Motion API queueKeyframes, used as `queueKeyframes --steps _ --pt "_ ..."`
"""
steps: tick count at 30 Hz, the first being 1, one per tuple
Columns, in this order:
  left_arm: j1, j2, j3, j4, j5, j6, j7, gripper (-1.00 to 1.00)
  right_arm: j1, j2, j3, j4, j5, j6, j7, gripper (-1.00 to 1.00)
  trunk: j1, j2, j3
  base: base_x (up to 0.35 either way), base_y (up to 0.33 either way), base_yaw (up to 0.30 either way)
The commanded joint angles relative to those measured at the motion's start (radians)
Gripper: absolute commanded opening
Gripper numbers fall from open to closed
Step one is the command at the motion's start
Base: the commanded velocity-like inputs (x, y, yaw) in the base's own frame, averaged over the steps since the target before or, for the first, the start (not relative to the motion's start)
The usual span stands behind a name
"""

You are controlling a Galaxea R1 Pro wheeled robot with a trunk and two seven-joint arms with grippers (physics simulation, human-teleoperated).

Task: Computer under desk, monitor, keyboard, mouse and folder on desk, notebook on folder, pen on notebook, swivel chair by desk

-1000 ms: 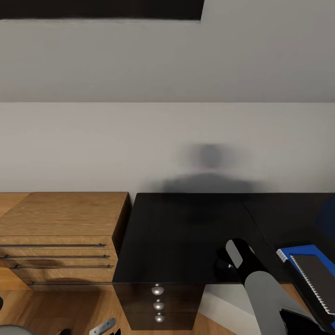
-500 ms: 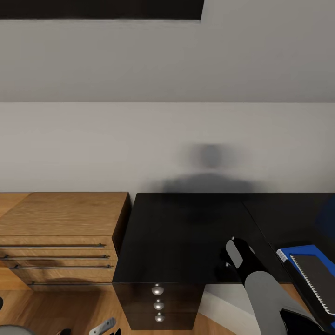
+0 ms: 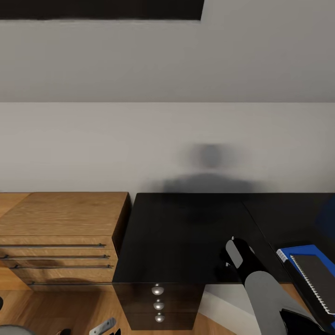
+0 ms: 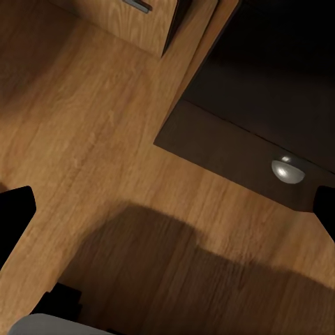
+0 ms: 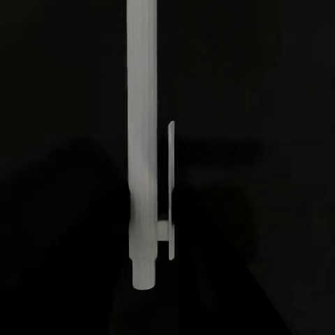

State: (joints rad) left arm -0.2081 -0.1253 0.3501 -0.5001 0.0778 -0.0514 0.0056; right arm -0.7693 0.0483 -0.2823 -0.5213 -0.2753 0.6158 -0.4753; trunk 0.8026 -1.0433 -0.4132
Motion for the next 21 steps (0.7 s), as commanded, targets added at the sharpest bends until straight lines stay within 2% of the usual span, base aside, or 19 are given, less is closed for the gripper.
queueKeyframes --steps 1,9,21 --pt "-0.001 0.0 0.001 0.0 0.008 -0.002 0.001 1.0 -0.001 0.001 -0.003 -0.002 -0.013 -0.001 -0.009 -1.0 0.0 -0.001 -0.001 0.0 0.0 0.0" --pt "-0.001 0.0 0.001 0.0 0.008 -0.002 0.0 1.0 0.0 0.001 -0.003 -0.002 -0.013 -0.001 -0.01 -1.0 0.0 -0.001 -0.001 0.0 0.0 0.0" --pt "-0.001 0.0 0.002 0.0 0.008 -0.002 -0.002 1.0 0.0 0.001 -0.003 -0.003 -0.014 -0.001 -0.009 -1.0 -0.046 0.083 0.036 0.0 0.0 0.0"
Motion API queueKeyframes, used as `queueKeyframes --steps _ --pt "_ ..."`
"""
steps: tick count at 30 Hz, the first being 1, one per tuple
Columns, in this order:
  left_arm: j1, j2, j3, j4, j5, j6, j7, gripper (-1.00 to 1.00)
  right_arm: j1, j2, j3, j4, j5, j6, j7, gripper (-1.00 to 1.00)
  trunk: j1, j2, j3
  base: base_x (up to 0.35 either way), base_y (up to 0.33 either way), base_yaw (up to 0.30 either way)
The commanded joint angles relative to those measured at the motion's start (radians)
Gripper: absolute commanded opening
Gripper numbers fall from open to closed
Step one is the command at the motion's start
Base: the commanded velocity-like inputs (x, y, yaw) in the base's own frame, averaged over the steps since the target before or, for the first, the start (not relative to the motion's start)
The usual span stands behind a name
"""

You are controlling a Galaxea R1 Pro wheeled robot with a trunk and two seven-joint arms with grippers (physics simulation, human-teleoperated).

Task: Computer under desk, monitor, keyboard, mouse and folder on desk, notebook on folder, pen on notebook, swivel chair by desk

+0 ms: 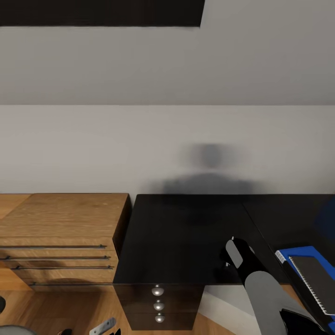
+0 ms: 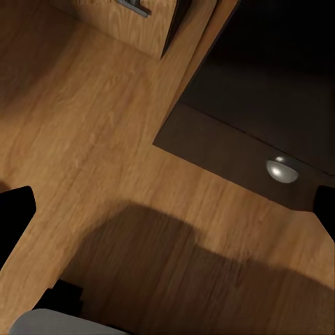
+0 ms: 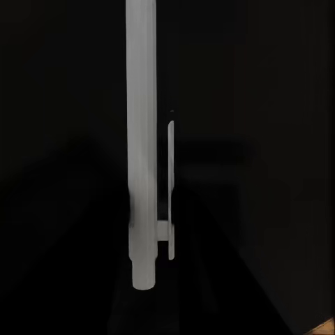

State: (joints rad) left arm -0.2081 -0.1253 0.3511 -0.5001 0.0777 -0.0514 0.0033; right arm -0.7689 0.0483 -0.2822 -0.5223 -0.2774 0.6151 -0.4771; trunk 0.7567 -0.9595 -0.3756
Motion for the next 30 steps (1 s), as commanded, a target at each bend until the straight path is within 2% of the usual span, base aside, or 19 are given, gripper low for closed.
queueKeyframes --steps 1,12,26,28,30 --pt "-0.001 -0.001 0.001 0.0 0.008 -0.002 0.0 1.0 -0.001 0.001 -0.003 -0.002 -0.012 0.0 -0.008 -1.0 -0.004 0.006 0.002 0.0 0.0 0.0" --pt "-0.001 -0.001 0.001 0.0 0.008 -0.001 -0.003 1.0 -0.001 0.001 -0.001 -0.007 -0.012 0.0 -0.007 -1.0 -0.046 0.083 0.037 0.0 0.0 0.0" --pt "-0.001 -0.002 -0.001 0.003 0.007 0.001 -0.005 1.0 0.0 0.006 0.001 -0.08 -0.012 0.01 -0.013 -1.0 -0.1 0.181 0.08 0.0 0.0 0.0" --pt "-0.001 -0.002 -0.001 0.003 0.007 0.001 -0.005 1.0 0.0 0.007 0.007 -0.082 -0.011 0.011 -0.013 -1.0 -0.107 0.195 0.087 0.0 0.0 0.0" --pt "-0.001 -0.002 -0.001 0.003 0.007 0.001 -0.005 1.0 -0.001 0.006 0.031 -0.084 -0.011 0.019 -0.014 -1.0 -0.115 0.209 0.093 0.0 0.0 0.0"
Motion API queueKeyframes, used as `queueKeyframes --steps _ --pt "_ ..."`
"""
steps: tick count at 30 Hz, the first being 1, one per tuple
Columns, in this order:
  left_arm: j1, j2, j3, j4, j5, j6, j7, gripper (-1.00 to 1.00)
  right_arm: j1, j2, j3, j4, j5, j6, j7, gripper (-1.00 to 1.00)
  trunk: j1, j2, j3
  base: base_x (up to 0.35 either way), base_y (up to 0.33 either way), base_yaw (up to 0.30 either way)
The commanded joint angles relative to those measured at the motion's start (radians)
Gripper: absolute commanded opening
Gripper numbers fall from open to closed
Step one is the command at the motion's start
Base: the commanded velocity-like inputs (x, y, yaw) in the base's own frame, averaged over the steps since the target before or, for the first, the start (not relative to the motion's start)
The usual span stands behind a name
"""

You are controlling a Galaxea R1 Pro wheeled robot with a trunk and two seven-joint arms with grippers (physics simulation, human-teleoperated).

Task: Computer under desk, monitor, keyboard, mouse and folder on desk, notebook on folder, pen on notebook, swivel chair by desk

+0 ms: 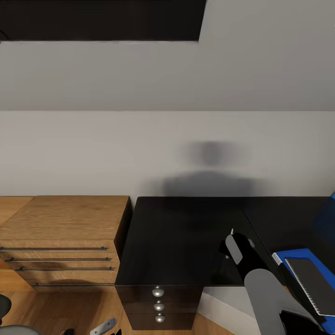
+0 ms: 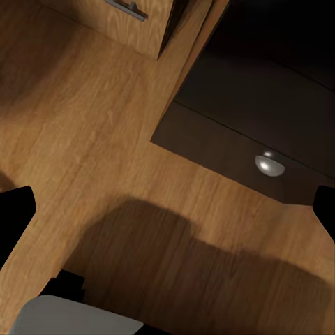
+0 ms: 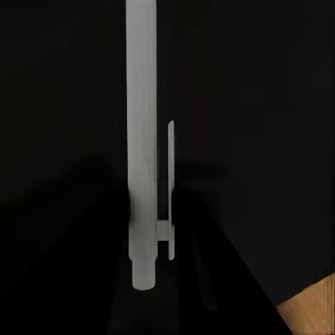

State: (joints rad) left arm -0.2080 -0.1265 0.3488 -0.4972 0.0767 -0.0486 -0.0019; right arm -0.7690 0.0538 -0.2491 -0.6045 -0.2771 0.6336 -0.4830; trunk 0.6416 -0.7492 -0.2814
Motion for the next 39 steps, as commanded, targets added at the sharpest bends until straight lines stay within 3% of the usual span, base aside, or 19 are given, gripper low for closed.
queueKeyframes --steps 1,5,10,21,34,39 --pt "-0.001 -0.001 0.002 0.0 0.008 -0.002 0.0 1.0 -0.001 0.0 0.01 -0.002 -0.011 0.006 -0.007 -1.0 -0.004 0.006 0.002 0.0 0.0 0.0" --pt "-0.001 -0.001 0.003 0.0 0.008 -0.002 -0.001 1.0 0.0 -0.001 0.085 -0.004 -0.013 0.049 -0.006 -1.0 -0.019 0.034 0.014 0.0 0.0 0.0" --pt "-0.001 0.0 0.003 0.0 0.008 -0.002 -0.001 1.0 0.0 0.002 0.135 -0.003 -0.015 0.081 -0.002 -1.0 -0.038 0.069 0.03 0.0 0.0 -0.03" --pt "-0.001 0.001 0.002 0.0 0.008 -0.003 -0.001 1.0 0.0 0.0 0.151 -0.004 -0.016 0.093 0.0 -1.0 -0.08 0.146 0.065 0.0 0.0 -0.208" --pt "-0.001 0.004 0.005 0.032 0.008 -0.008 -0.002 1.0 -0.001 -0.003 0.154 -0.005 -0.015 0.094 0.001 -1.0 -0.08 0.146 0.065 0.0 0.0 -0.269" --pt "-0.001 0.005 0.005 0.058 0.006 -0.046 -0.003 1.0 -0.001 -0.003 0.155 -0.006 -0.014 0.095 0.001 -1.0 -0.08 0.146 0.065 0.0 0.0 -0.164"
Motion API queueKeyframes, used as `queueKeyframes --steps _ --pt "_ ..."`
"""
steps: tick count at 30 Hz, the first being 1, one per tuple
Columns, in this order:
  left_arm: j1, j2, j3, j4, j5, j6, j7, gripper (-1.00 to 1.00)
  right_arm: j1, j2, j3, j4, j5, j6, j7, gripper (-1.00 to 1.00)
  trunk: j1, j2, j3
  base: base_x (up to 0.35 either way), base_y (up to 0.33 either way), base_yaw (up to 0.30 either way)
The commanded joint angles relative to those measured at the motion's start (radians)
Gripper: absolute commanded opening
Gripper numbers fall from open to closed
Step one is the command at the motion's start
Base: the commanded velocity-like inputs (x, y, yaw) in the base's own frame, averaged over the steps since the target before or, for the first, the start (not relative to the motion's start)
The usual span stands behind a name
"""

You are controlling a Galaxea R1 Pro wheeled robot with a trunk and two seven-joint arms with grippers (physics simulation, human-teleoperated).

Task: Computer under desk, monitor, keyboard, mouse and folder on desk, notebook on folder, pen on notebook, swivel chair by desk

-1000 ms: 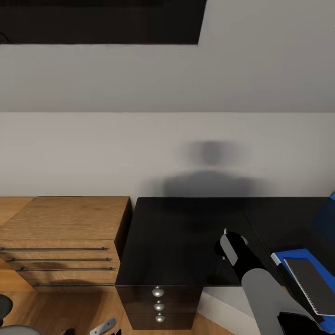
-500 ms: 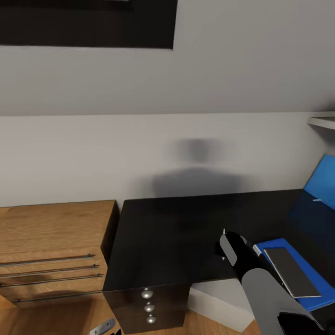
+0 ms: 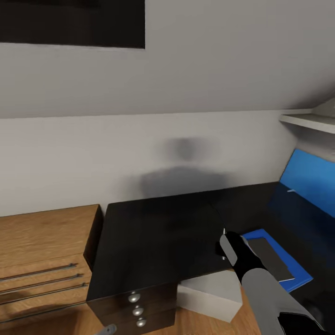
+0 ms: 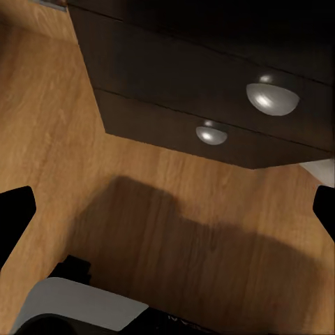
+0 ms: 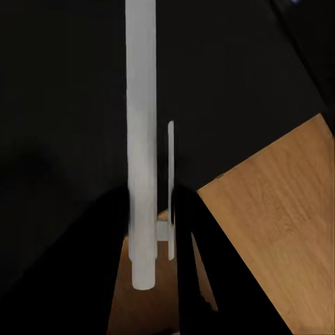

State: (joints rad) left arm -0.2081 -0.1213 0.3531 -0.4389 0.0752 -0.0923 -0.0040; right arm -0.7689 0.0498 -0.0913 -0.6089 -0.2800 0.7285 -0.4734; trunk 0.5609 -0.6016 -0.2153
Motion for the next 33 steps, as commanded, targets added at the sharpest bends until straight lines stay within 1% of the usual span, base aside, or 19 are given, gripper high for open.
queueKeyframes --steps 1,2,3,6,10,11,16,24,33 --pt "-0.001 0.0 0.001 0.007 0.008 -0.016 0.0 1.0 -0.001 0.001 -0.002 -0.001 -0.011 0.0 -0.008 -1.0 0.0 -0.001 -0.002 0.0 0.0 -0.081" --pt "-0.001 0.0 0.001 0.014 0.007 -0.031 0.0 1.0 -0.001 0.001 -0.002 -0.001 -0.011 0.001 -0.008 -1.0 0.0 -0.001 -0.002 0.0 0.0 -0.065" --pt "-0.001 0.0 0.0 0.031 0.007 -0.061 0.0 1.0 -0.001 0.001 0.0 -0.001 -0.011 0.001 -0.008 -1.0 0.0 -0.001 -0.002 0.0 0.0 -0.041" --pt "-0.001 0.001 -0.001 0.055 0.007 -0.094 0.001 1.0 -0.001 0.001 0.011 -0.002 -0.011 0.001 -0.006 -1.0 0.0 -0.001 -0.002 -0.023 0.0 -0.027" --pt "-0.001 0.007 -0.002 0.071 0.006 -0.116 0.002 1.0 -0.001 0.0 0.047 -0.001 -0.011 0.0 0.005 -1.0 0.0 -0.001 -0.002 -0.09 0.0 -0.013" --pt "-0.001 0.01 -0.002 0.076 0.006 -0.122 0.002 1.0 -0.001 0.0 0.064 -0.001 -0.011 0.0 0.014 -1.0 0.0 -0.001 -0.002 -0.144 0.0 -0.006" --pt "-0.001 0.017 -0.002 0.081 0.006 -0.13 0.002 1.0 -0.001 -0.001 0.09 -0.001 -0.011 -0.003 0.042 -1.0 0.0 -0.001 -0.002 -0.172 -0.001 -0.003" --pt "-0.001 0.02 -0.003 0.083 0.006 -0.134 0.003 1.0 -0.001 -0.001 0.098 0.0 -0.011 -0.008 0.055 -1.0 0.0 -0.001 -0.002 -0.139 -0.082 -0.001" --pt "-0.001 0.02 -0.003 0.083 0.006 -0.137 0.002 1.0 -0.001 0.003 0.099 -0.001 -0.012 -0.013 0.057 -1.0 0.0 -0.001 -0.002 0.011 -0.242 0.0"
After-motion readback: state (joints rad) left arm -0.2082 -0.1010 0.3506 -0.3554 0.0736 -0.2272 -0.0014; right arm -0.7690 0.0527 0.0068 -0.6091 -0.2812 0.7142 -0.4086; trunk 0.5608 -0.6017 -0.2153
